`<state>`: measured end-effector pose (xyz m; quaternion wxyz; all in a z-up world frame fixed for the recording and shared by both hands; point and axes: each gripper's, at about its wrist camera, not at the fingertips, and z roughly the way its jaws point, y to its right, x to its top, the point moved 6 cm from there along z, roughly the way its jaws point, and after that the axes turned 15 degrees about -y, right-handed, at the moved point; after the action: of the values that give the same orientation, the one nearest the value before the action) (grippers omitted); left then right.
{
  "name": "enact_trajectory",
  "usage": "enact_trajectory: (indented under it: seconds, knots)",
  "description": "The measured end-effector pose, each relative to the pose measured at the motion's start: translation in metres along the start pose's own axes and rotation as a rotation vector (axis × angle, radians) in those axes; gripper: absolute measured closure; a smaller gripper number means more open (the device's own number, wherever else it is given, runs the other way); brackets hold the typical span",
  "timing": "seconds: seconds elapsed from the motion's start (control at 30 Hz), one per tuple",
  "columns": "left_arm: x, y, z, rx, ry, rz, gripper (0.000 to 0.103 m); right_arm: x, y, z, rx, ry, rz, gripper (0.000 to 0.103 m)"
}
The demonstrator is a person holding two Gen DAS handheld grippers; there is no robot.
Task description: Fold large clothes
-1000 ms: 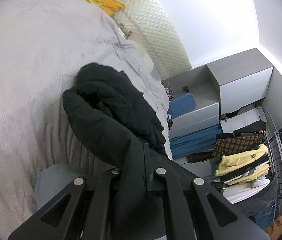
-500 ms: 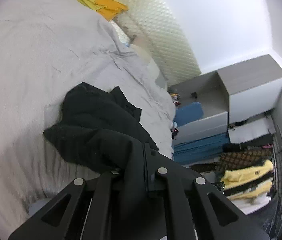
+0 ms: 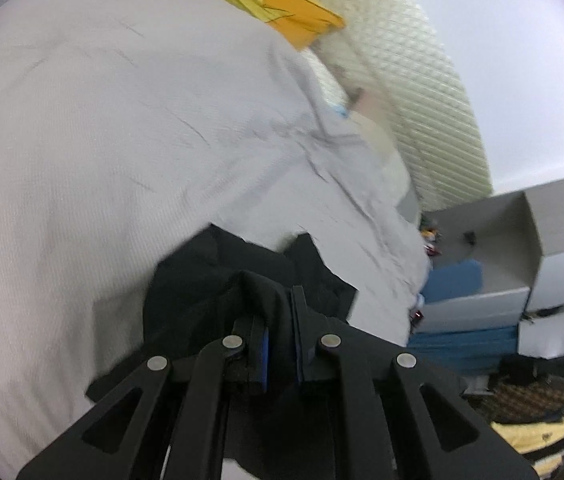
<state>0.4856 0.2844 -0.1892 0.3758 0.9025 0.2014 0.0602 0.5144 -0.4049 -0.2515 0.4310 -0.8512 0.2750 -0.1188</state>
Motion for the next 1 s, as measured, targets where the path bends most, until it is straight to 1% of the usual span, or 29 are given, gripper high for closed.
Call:
enact_trajectory:
  seconds: [0.07, 0.13, 0.27, 0.37, 0.47, 0.53, 0.6, 0.7, 0.77, 0.8, 0.83, 0.87, 0.9, 0.93, 0.97, 1.0]
  knots:
    - [0.012, -0.009, 0.018, 0.009, -0.006, -0.012, 0.093, 0.009, 0.008, 0.014, -0.015, -0.011, 0.025, 0.097]
    - [0.020, -0.018, 0.037, 0.032, -0.017, -0.010, 0.093, 0.015, 0.015, 0.025, -0.012, -0.021, 0.046, 0.097]
    - [0.030, -0.030, 0.063, 0.036, -0.030, -0.005, 0.093, 0.024, 0.031, 0.045, 0.001, -0.040, 0.096, 0.097]
    - [0.040, -0.032, 0.081, 0.043, -0.031, -0.002, 0.093, 0.034, 0.043, 0.058, 0.016, -0.041, 0.134, 0.097]
    - [0.047, -0.031, 0.101, 0.082, -0.033, 0.020, 0.093, 0.040, 0.056, 0.074, 0.013, -0.044, 0.167, 0.097]
    - [0.048, -0.029, 0.111, 0.092, -0.043, 0.036, 0.093, 0.039, 0.063, 0.081, 0.025, -0.046, 0.193, 0.097]
    - [0.047, -0.027, 0.114, 0.092, -0.056, 0.047, 0.093, 0.037, 0.070, 0.083, 0.089, -0.055, 0.219, 0.092]
    - [0.045, -0.029, 0.110, 0.069, -0.094, 0.040, 0.093, 0.036, 0.069, 0.077, 0.154, -0.095, 0.191, 0.084]
    - [0.039, -0.032, 0.101, 0.020, -0.130, 0.039, 0.090, 0.032, 0.068, 0.067, 0.196, -0.132, 0.157, 0.073]
    - [0.036, -0.033, 0.096, 0.008, -0.143, 0.048, 0.090, 0.030, 0.064, 0.062, 0.211, -0.143, 0.130, 0.069]
    - [0.033, -0.034, 0.087, -0.003, -0.147, 0.058, 0.089, 0.027, 0.061, 0.055, 0.220, -0.154, 0.101, 0.060]
    - [0.030, -0.034, 0.076, -0.010, -0.145, 0.075, 0.086, 0.024, 0.057, 0.048, 0.223, -0.163, 0.070, 0.054]
    - [0.027, -0.034, 0.065, -0.011, -0.137, 0.091, 0.082, 0.021, 0.055, 0.042, 0.215, -0.168, 0.049, 0.053]
    - [0.024, -0.033, 0.051, -0.009, -0.121, 0.115, 0.068, 0.017, 0.051, 0.032, 0.194, -0.171, 0.021, 0.053]
    - [0.022, -0.032, 0.039, -0.008, -0.105, 0.130, 0.050, 0.014, 0.047, 0.022, 0.177, -0.162, -0.005, 0.049]
    - [0.020, -0.031, 0.023, -0.006, -0.076, 0.150, 0.043, 0.012, 0.043, 0.011, 0.149, -0.146, -0.034, 0.048]
